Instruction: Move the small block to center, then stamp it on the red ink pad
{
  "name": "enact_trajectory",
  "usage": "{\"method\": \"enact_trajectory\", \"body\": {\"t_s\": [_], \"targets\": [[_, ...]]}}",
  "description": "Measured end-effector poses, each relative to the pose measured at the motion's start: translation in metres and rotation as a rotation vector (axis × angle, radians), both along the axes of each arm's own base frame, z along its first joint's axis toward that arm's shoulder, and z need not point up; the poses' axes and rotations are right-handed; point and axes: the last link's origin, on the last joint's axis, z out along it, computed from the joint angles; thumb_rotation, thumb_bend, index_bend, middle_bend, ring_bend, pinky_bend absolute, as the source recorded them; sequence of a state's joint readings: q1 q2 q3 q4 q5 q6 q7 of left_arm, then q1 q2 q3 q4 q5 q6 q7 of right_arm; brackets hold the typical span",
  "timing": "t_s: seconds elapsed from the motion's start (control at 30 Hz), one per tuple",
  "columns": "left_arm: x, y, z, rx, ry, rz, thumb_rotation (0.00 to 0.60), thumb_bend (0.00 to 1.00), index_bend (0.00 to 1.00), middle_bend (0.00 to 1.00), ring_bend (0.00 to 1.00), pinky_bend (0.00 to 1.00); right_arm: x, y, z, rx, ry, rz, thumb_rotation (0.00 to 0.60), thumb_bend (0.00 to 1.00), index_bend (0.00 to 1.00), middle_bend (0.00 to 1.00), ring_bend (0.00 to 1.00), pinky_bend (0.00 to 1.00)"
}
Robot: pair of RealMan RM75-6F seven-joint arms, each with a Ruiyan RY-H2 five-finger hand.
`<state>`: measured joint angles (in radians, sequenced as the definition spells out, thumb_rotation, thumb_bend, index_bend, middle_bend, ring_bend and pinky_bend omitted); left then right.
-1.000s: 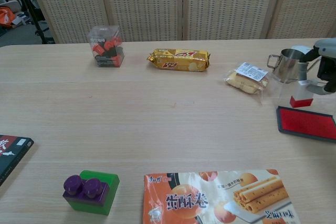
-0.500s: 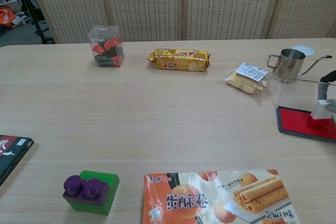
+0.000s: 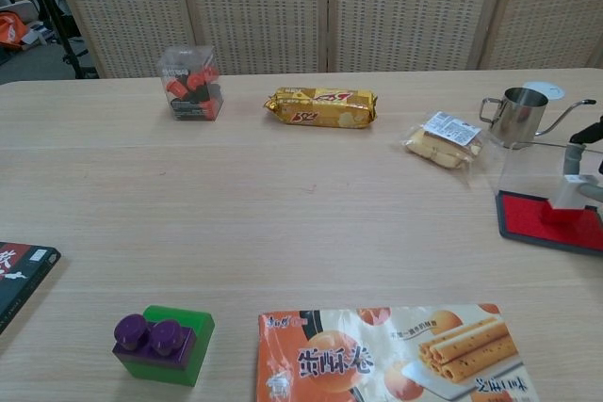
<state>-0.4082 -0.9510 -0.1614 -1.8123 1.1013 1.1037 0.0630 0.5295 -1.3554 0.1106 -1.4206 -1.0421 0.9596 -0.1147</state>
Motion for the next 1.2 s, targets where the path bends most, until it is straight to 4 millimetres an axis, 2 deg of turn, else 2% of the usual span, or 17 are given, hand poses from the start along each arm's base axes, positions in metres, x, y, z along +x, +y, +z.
{"method": "enact_trajectory", "body": {"t_s": [0.6, 1.2], "targets": [[0.000, -0.001, -0.001, -0.005, 0.001, 0.003, 0.600, 0.02, 0.00, 0.00, 0.00, 0.00, -0.007, 0.002, -0.013, -0.009, -0.087, -0.049, 0.600, 0.67, 0.57, 0.97, 0.90, 1.00], [0.000, -0.002, 0.001, -0.004, -0.006, 0.004, 0.600, 0.02, 0.00, 0.00, 0.00, 0.00, -0.011, 0.005, -0.024, 0.014, -0.076, -0.053, 0.600, 0.67, 0.57, 0.97, 0.90, 1.00]]}}
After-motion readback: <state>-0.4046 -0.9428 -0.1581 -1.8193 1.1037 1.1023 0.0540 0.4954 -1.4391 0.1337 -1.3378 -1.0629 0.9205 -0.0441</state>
